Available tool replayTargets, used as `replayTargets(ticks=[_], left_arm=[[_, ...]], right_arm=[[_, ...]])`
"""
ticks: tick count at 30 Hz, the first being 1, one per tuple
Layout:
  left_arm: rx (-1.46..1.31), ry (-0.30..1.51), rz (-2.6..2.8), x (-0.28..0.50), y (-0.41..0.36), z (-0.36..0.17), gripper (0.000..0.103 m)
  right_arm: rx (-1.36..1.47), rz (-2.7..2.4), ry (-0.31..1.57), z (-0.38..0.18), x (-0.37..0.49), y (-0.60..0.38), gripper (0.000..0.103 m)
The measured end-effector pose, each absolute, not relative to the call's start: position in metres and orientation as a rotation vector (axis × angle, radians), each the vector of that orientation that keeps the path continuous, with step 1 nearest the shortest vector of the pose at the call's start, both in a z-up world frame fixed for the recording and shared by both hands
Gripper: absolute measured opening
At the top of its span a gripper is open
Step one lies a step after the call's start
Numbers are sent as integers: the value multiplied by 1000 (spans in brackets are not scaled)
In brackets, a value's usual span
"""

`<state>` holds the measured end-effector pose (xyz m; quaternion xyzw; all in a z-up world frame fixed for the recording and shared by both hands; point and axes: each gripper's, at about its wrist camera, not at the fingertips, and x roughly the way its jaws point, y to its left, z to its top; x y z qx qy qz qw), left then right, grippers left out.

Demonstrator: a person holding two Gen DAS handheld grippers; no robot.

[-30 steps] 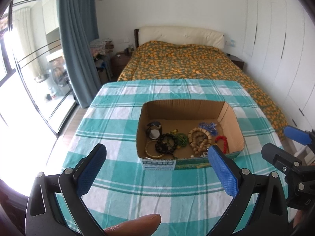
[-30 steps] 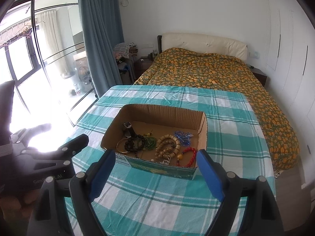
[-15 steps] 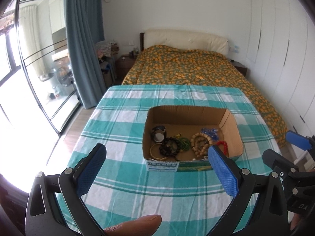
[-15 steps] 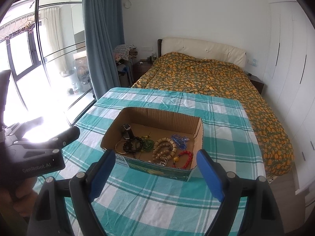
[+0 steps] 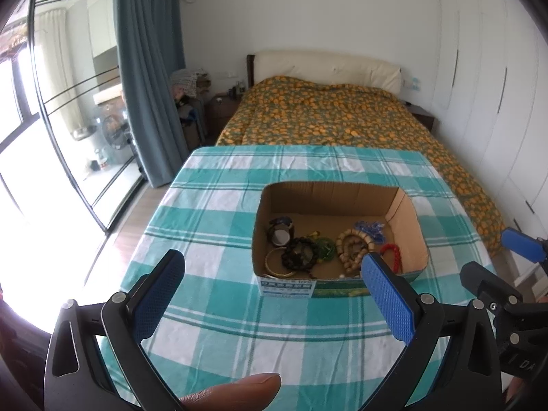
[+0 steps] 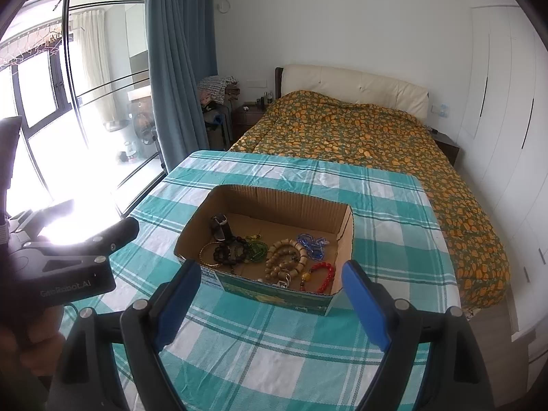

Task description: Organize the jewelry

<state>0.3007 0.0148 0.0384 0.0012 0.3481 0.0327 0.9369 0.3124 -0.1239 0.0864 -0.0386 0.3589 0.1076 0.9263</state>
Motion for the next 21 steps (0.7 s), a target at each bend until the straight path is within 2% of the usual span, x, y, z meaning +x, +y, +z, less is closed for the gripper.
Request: replayTargets(ticks=[21], left_arm=[[35, 721, 74, 302, 12, 35, 103]], right_arm=[[-87, 208, 746, 86, 311, -128, 86]])
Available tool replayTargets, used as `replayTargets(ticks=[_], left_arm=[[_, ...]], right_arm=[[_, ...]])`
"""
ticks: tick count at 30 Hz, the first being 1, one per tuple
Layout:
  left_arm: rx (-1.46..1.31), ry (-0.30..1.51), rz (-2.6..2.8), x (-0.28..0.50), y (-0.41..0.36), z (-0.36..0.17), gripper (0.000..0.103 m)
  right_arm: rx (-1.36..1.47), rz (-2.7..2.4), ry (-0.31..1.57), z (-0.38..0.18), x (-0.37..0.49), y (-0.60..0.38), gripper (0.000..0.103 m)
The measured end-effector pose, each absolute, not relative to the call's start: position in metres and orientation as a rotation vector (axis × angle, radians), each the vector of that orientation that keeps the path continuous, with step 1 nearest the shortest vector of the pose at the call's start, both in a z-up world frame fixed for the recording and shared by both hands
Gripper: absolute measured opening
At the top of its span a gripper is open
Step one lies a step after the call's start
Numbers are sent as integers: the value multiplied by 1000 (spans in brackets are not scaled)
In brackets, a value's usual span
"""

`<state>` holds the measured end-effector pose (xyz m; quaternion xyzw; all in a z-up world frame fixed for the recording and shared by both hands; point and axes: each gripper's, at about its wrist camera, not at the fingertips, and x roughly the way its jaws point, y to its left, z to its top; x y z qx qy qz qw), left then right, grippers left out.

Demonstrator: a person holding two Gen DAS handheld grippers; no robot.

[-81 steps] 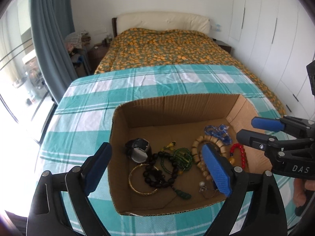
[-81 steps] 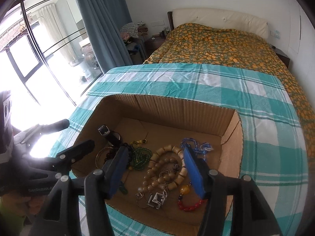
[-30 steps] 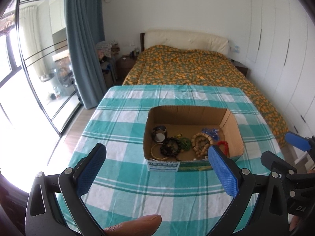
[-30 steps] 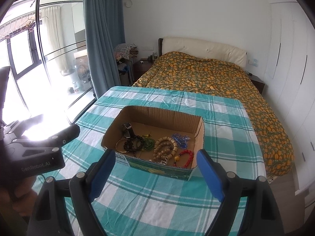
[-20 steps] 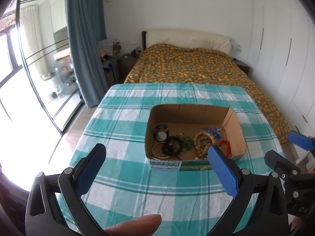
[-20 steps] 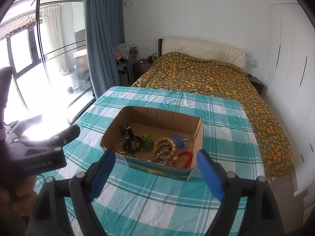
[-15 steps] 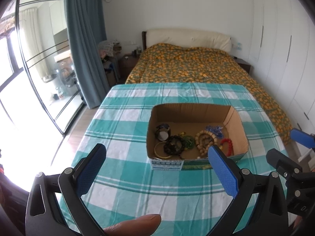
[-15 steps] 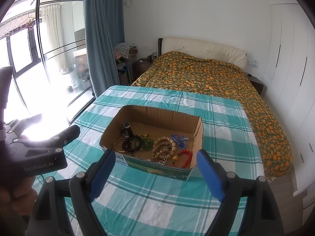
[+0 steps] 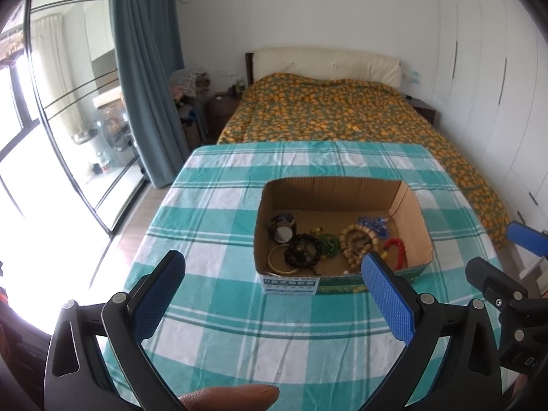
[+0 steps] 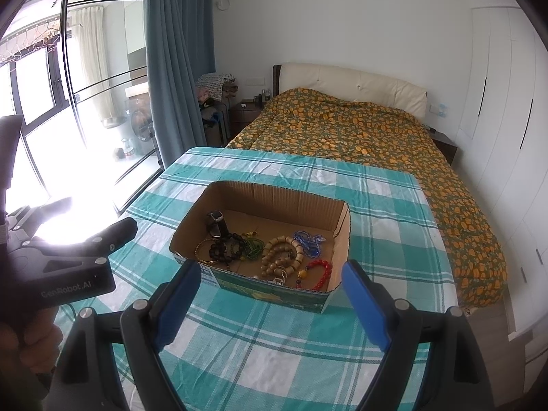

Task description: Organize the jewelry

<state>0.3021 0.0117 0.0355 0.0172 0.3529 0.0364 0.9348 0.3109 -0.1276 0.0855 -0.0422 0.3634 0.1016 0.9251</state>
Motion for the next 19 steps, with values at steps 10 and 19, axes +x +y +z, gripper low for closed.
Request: replayTargets(ticks=[10, 19], left_arm=[[33, 720, 67, 302, 10, 36, 103], [48, 715, 41, 296, 6, 31, 102]], right_arm=[[-88, 203, 745, 86, 312, -129, 86], [-85, 195, 767, 80, 313, -129, 86]])
